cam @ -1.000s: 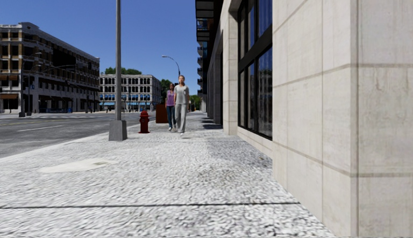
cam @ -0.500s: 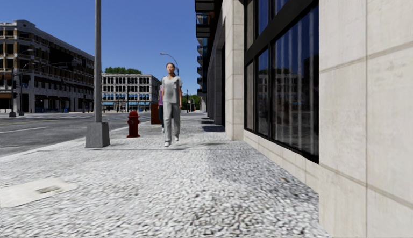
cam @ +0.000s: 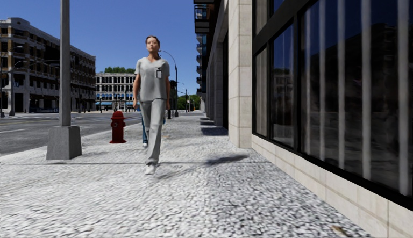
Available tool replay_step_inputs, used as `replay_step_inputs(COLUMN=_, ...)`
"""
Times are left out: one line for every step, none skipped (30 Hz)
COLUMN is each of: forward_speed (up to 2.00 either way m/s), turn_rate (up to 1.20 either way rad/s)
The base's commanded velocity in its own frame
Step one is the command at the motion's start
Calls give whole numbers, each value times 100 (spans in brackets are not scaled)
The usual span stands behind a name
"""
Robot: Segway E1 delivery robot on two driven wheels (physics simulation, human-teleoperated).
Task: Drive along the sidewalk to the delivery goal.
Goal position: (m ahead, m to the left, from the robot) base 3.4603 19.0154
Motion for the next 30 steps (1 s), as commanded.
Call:
replay_step_inputs(forward_speed=200, turn_rate=-23)
replay_step_inputs(forward_speed=200, turn_rate=-23)
replay_step_inputs(forward_speed=200, turn_rate=-23)
replay_step_inputs(forward_speed=200, turn_rate=-23)
replay_step_inputs(forward_speed=200, turn_rate=-23)
replay_step_inputs(forward_speed=200, turn_rate=-23)
replay_step_inputs(forward_speed=200, turn_rate=-23)
replay_step_inputs(forward_speed=200, turn_rate=-23)
replay_step_inputs(forward_speed=200, turn_rate=-17)
replay_step_inputs(forward_speed=200, turn_rate=-6)
replay_step_inputs(forward_speed=200, turn_rate=0)
replay_step_inputs(forward_speed=200, turn_rate=0)
replay_step_inputs(forward_speed=200, turn_rate=0)
replay_step_inputs(forward_speed=200, turn_rate=0)
replay_step_inputs(forward_speed=200, turn_rate=0)
replay_step_inputs(forward_speed=200, turn_rate=0)
replay_step_inputs(forward_speed=200, turn_rate=0)
replay_step_inputs(forward_speed=200, turn_rate=0)
replay_step_inputs(forward_speed=200, turn_rate=0)
replay_step_inputs(forward_speed=200, turn_rate=0)
replay_step_inputs(forward_speed=200, turn_rate=0)
replay_step_inputs(forward_speed=200, turn_rate=0)
replay_step_inputs(forward_speed=200, turn_rate=0)
replay_step_inputs(forward_speed=200, turn_rate=0)
replay_step_inputs(forward_speed=200, turn_rate=1)
replay_step_inputs(forward_speed=200, turn_rate=8)
replay_step_inputs(forward_speed=200, turn_rate=19)
replay_step_inputs(forward_speed=200, turn_rate=31)
replay_step_inputs(forward_speed=200, turn_rate=31)
replay_step_inputs(forward_speed=200, turn_rate=36)
